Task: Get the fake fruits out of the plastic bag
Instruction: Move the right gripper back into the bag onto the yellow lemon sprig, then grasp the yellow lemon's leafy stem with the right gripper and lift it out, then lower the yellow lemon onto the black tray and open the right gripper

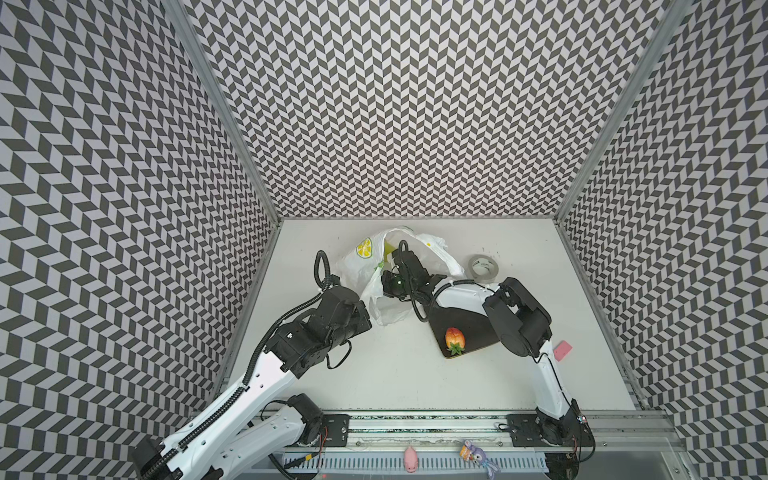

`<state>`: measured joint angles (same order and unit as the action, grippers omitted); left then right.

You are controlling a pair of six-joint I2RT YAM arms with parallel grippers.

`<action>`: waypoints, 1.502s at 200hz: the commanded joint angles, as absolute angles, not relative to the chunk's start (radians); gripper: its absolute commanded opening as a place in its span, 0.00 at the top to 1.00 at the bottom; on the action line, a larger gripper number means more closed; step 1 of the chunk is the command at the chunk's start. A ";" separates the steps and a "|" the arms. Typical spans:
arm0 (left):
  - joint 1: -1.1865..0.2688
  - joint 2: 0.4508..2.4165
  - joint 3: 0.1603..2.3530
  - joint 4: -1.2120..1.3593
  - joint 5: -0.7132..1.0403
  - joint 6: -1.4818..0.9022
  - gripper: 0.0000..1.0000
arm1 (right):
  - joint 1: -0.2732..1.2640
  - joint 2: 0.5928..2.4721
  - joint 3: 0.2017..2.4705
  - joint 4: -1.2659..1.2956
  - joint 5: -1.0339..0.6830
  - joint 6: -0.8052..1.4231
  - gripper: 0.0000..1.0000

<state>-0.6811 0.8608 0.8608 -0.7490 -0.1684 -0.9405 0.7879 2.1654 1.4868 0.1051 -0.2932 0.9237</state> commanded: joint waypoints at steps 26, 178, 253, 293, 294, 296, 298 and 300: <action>-0.686 0.861 0.875 -0.670 -0.211 -0.952 1.00 | 0.824 1.948 1.396 0.115 -0.180 0.870 1.00; -0.687 0.817 0.835 -0.585 -0.239 -0.961 1.00 | 0.836 1.262 1.141 -0.345 0.028 0.805 1.00; -0.687 0.787 0.791 -0.529 -0.218 -0.963 1.00 | 0.753 0.905 1.050 -0.847 0.206 0.748 1.00; -0.687 0.781 0.774 -0.511 -0.201 -0.960 1.00 | 0.659 0.748 0.824 -0.766 0.106 0.795 1.00; -0.686 0.781 0.773 -0.511 -0.200 -0.960 1.00 | 0.655 0.745 0.820 -0.759 0.101 0.792 1.00; -0.687 0.782 0.773 -0.511 -0.200 -0.959 1.00 | 0.648 0.740 0.813 -0.747 0.093 0.788 1.00; -0.687 0.783 0.774 -0.511 -0.198 -0.959 1.00 | 0.641 0.735 0.808 -0.737 0.083 0.780 1.00; -0.687 0.784 0.775 -0.511 -0.197 -0.957 1.00 | 0.634 0.731 0.804 -0.728 0.079 0.775 1.00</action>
<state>-0.6811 0.7902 0.7853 -0.5426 -0.2050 -0.9623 0.6949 0.7811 0.8776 -0.7963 0.1448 0.7715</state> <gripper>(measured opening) 0.047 0.048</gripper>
